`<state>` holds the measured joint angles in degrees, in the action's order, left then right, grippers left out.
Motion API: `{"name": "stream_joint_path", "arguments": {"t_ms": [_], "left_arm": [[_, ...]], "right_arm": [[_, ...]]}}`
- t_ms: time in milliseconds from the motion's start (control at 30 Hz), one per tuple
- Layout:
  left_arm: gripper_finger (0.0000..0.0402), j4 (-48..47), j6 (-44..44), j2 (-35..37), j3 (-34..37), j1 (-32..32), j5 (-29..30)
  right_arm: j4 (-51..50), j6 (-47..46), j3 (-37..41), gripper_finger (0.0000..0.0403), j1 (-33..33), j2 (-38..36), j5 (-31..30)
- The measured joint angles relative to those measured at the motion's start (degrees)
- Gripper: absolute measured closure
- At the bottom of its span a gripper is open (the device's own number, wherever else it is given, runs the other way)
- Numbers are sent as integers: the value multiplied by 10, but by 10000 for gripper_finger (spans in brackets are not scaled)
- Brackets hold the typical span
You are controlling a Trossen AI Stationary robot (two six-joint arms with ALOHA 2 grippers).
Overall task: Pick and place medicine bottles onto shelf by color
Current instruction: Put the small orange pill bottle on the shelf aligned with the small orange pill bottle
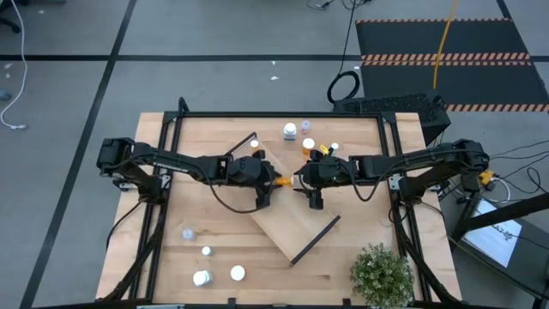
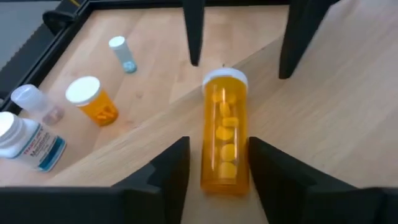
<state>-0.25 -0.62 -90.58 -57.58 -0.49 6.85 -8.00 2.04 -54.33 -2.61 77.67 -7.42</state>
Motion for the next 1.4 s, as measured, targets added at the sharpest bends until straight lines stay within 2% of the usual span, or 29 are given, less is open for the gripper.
{"name": "stream_joint_path", "arguments": {"t_ms": [133,267,567,733,1100,1233,1400], "left_arm": [[279,-1,-4,3,0,0,1],[294,-3,-4,7,1,0,1],[292,-23,-2,76,1,-8,1],[291,-27,-6,132,1,-24,2],[291,129,-64,147,1,-71,1],[291,168,-79,136,1,-80,2],[291,264,-88,86,2,-83,-5]], "right_arm": [[0,5,0,167,0,-4,0],[-4,9,0,167,-1,-16,0],[-18,17,0,167,-1,-72,0],[3,17,0,167,-1,-68,0],[146,21,0,167,-3,-35,4],[189,20,0,167,-6,-37,27],[266,32,0,167,-21,-36,77]]}}
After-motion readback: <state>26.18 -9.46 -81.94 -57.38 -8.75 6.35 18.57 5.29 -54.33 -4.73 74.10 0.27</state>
